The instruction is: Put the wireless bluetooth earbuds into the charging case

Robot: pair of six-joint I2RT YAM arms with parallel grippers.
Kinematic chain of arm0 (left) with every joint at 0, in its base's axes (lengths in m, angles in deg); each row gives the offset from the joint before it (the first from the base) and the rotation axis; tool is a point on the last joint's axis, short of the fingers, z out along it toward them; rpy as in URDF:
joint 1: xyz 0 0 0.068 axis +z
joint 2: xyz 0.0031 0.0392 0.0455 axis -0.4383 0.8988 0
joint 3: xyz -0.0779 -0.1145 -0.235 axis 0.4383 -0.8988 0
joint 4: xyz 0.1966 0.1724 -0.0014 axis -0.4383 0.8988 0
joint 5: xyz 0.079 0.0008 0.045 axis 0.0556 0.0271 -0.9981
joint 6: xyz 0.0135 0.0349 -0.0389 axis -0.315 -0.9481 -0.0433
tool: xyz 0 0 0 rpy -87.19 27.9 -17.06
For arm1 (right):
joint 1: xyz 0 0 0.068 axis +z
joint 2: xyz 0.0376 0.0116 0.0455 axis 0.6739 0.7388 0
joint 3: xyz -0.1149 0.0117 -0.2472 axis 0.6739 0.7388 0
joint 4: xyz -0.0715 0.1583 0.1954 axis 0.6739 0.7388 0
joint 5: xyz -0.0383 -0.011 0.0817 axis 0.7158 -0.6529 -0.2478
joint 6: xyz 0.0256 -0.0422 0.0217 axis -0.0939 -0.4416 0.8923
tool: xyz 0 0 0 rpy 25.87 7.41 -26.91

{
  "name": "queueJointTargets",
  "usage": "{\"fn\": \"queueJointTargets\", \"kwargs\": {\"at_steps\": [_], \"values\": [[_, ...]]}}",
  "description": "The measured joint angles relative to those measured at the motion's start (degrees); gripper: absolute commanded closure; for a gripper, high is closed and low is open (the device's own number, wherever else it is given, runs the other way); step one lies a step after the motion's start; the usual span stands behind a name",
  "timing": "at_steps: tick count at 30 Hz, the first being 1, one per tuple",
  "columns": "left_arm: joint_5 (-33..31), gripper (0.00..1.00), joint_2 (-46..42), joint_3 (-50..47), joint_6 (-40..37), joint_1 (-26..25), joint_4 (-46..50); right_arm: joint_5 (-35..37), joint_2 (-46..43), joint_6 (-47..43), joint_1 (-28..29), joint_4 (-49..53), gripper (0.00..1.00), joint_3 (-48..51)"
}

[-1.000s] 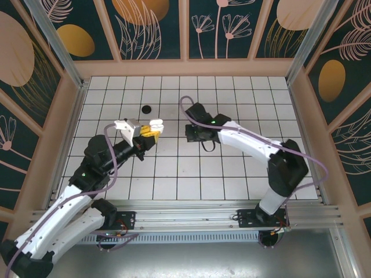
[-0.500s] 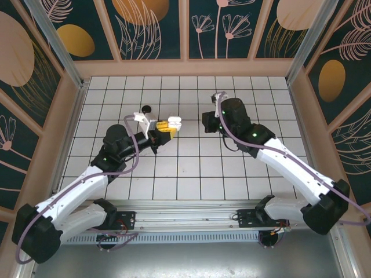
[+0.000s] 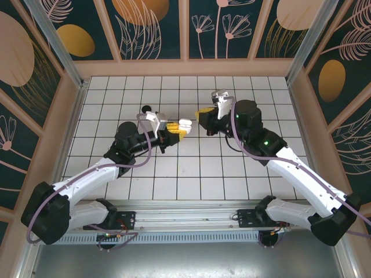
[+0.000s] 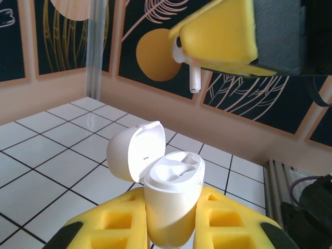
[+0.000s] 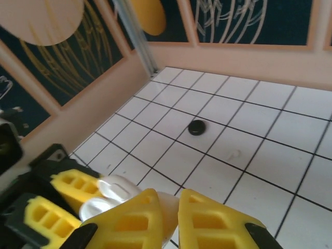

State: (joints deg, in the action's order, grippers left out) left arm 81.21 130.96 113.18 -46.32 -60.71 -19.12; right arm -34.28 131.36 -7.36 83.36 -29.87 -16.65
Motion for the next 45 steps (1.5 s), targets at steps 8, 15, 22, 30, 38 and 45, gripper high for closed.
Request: {"fn": "queueJointTargets", "kwargs": {"at_steps": [8, 15, 22, 30, 38, 45], "values": [[1.62, 1.00, 0.26, 0.04, -0.02, -0.72, -0.70, -5.22, 0.13, -5.07, 3.34, -2.32, 0.88, 0.00], [3.15, 1.00, -0.13, 0.02, 0.26, -0.72, -1.51, -6.16, 2.08, -7.98, 5.05, -2.93, 0.88, -0.07], [4.37, 1.00, -1.73, 0.02, 1.40, -0.72, -3.28, -6.34, 2.75, -9.29, 5.27, -3.65, 0.89, -0.07], [4.44, 1.00, -2.08, 0.02, 2.16, -0.72, -3.32, -6.34, 2.75, -9.46, 5.53, -4.02, 0.89, -0.07], [4.48, 1.00, -2.12, 0.02, 2.14, -0.74, -3.63, -6.32, 2.75, -10.51, 5.90, -2.78, 0.89, -1.03], [4.66, 1.00, -2.12, 0.02, 2.16, -0.87, -3.78, -6.25, 2.75, -11.65, 5.90, 0.04, 0.89, -2.47]]}}
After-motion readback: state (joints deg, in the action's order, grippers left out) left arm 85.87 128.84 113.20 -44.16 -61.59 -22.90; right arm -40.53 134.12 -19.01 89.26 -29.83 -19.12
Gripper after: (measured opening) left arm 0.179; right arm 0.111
